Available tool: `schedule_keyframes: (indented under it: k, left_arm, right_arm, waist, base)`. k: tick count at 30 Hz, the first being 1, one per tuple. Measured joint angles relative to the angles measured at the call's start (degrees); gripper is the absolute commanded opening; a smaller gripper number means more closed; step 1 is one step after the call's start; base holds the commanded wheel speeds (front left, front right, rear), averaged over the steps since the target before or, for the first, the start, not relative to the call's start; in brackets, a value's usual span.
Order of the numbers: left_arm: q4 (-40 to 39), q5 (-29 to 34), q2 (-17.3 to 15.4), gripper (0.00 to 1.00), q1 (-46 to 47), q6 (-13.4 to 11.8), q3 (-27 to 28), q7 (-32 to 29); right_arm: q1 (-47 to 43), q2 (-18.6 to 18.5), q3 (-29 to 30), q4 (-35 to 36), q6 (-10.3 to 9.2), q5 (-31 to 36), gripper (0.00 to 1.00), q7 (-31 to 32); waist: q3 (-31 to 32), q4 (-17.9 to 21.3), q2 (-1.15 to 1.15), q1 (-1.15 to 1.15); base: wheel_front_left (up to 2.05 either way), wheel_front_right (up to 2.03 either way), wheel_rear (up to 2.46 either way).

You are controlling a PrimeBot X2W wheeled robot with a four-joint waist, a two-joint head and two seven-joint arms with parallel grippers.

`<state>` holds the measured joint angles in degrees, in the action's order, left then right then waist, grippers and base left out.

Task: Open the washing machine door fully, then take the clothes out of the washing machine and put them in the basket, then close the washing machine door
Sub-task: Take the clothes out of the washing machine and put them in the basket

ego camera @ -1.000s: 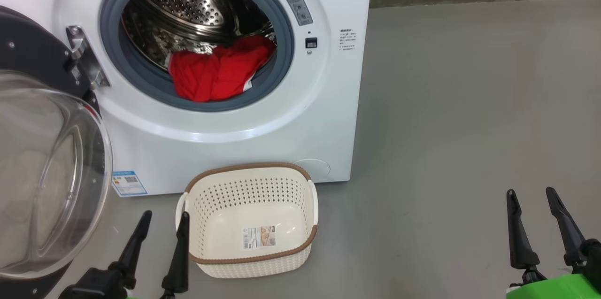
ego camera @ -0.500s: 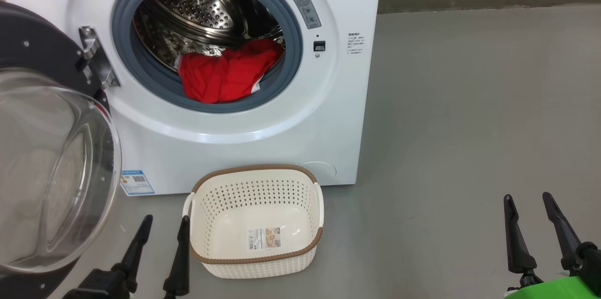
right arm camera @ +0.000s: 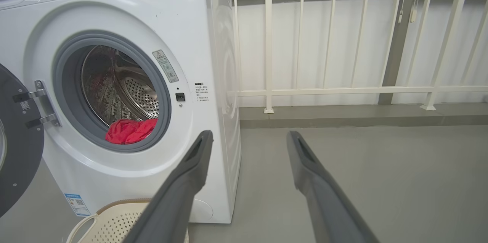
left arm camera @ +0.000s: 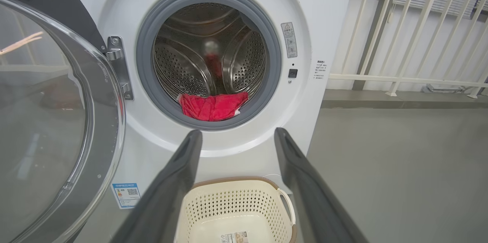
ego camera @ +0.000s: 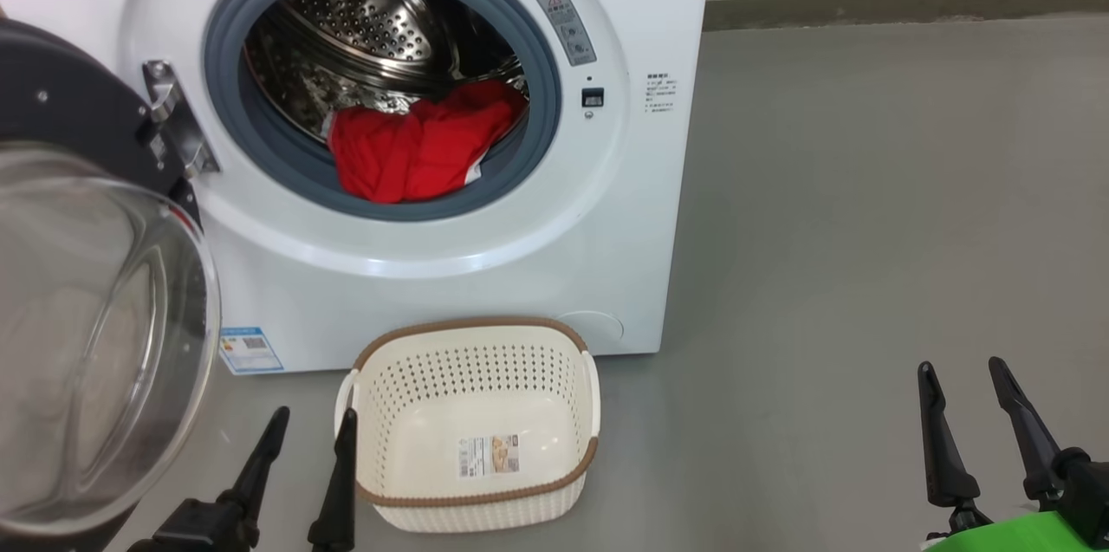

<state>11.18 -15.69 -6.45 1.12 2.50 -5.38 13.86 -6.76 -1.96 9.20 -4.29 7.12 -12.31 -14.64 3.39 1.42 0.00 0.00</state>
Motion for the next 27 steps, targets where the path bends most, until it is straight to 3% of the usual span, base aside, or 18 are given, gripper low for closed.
schedule_keyframes:
  k: [14,23,27]
  left_arm:
    - [-1.26,0.48,0.26,1.0,1.82,-1.19,-0.54,0.11]
    - [-1.27,1.11,0.58,1.0,1.82,-3.05,-0.34,0.43]
    - [-0.99,1.08,0.51,1.0,1.81,-2.71,-0.48,0.44]
  right_arm:
    - [0.04,0.01,-0.01,0.16,0.0,-0.32,1.0,0.0]
    - [0.04,0.01,-0.03,0.25,0.0,-0.32,1.0,0.0]
    - [0.04,0.01,-0.03,0.25,0.0,-0.32,1.0,0.0]
  waist:
    - [-0.78,-0.66,0.0,0.0]
    - [-0.68,-0.97,0.0,0.0]
    - [-0.69,-1.1,0.0,0.0]
  base:
    - [1.69,-1.67,-0.02]
    - [0.37,-0.37,0.0]
    - [0.0,0.0,0.0]
